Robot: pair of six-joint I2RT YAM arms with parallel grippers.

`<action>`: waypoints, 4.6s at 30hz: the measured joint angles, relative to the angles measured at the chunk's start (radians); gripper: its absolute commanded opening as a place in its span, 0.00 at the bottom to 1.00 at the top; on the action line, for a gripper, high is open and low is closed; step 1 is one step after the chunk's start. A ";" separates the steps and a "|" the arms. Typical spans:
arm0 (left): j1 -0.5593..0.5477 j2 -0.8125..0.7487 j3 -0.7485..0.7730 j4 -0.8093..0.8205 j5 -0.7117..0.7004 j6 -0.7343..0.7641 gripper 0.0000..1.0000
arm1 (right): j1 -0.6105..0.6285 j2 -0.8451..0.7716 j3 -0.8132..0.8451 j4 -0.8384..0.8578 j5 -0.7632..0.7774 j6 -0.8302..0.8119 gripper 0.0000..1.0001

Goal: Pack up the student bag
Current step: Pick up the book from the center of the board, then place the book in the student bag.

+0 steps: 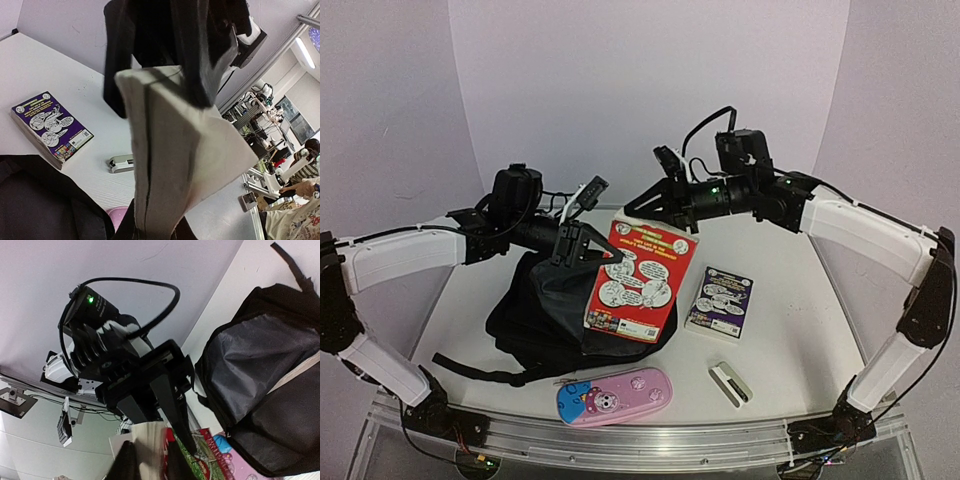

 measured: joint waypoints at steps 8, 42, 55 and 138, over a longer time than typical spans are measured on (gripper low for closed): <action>-0.006 -0.054 -0.131 0.109 -0.129 -0.201 0.00 | -0.026 -0.100 -0.140 0.077 0.135 -0.068 0.98; 0.090 -0.073 -0.179 0.616 -0.114 -0.751 0.50 | 0.023 -0.183 -0.366 0.391 0.045 -0.022 0.00; 0.138 -0.291 -0.126 -0.196 -0.652 -0.405 0.98 | -0.054 -0.231 -0.506 0.379 0.314 0.125 0.00; 0.194 -0.230 -0.154 -0.052 -0.286 -0.250 0.00 | 0.070 0.551 -0.288 0.779 0.310 0.527 0.00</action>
